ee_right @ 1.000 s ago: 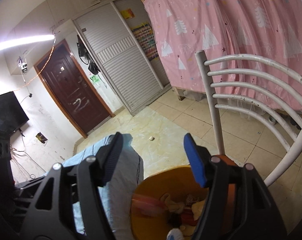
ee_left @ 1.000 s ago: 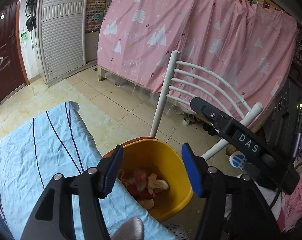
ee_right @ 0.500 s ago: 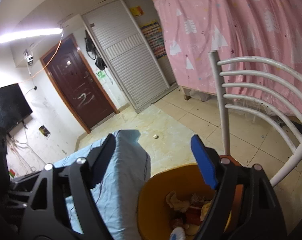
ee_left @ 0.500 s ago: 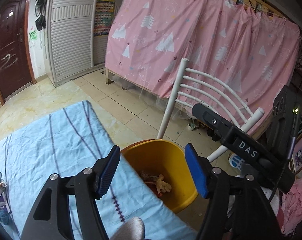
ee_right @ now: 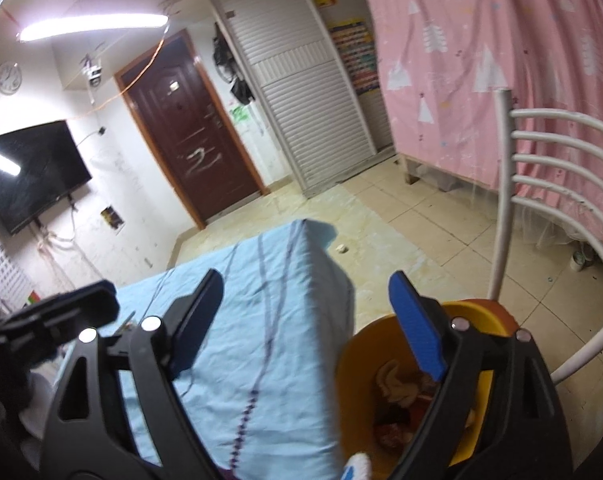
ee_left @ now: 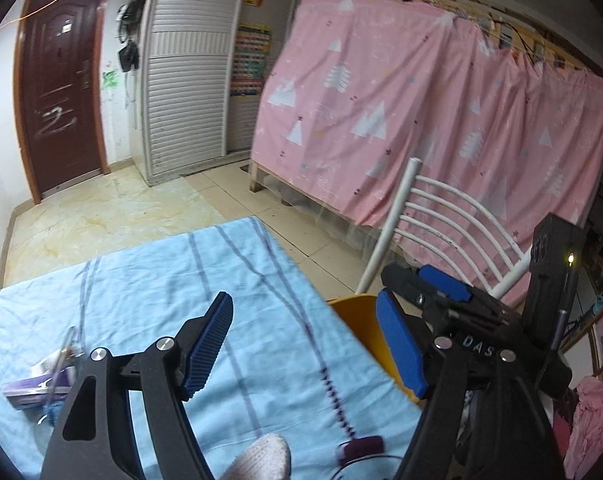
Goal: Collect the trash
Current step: 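Withdraw both open tools from the bucket toward the bedsheet, then grasp the blue knit ball with the right tool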
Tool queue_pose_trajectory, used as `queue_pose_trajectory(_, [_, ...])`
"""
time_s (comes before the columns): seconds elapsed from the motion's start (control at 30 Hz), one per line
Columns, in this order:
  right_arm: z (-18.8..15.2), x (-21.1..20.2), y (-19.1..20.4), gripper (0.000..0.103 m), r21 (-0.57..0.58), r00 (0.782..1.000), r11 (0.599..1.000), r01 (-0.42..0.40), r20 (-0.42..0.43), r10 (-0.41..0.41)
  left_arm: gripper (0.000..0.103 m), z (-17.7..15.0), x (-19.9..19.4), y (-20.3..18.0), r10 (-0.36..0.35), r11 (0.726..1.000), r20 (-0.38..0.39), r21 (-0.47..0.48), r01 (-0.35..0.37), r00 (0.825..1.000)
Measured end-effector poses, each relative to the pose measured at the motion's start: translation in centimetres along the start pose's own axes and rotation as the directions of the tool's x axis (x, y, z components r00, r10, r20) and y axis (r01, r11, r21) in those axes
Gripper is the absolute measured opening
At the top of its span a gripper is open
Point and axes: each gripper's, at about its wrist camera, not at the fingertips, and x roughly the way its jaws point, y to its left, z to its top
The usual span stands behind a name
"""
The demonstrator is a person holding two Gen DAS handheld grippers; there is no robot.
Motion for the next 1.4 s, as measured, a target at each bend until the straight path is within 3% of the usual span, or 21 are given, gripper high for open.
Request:
queue_pose_trajectory(0.37, [-2.7,3.8,8.0,0.085,-0.114,0.988,0.989,-0.099,-0.132,0.084,0.070,-0.7,-4.1,6.0,0.102,0.995,0.048,-0.028,-0.100,0.994])
queue_pose_trajectory(0.77, [-5.5,7.1,16.0,0.085,-0.238,0.959,0.951,-0.196,-0.249,0.135,0.073,-1.3,-7.8,14.9,0.232,0.971,0.028,-0.065,-0.230,0.972])
queue_pose_trajectory(1.07, [-7.9,8.8,21.7,0.085,-0.344,0.916,0.890,-0.298,-0.367,0.165,0.076,-2.7,-9.6,20.3,0.266,0.958,0.018,-0.119,-0.262,0.964])
queue_pose_trajectory(1.4, [-10.1,10.3,26.0,0.085,-0.449,0.879,0.814,-0.368,-0.454,0.146,0.076,-4.3,-10.3,22.7,0.237,0.958,0.013,-0.170,-0.231,0.972])
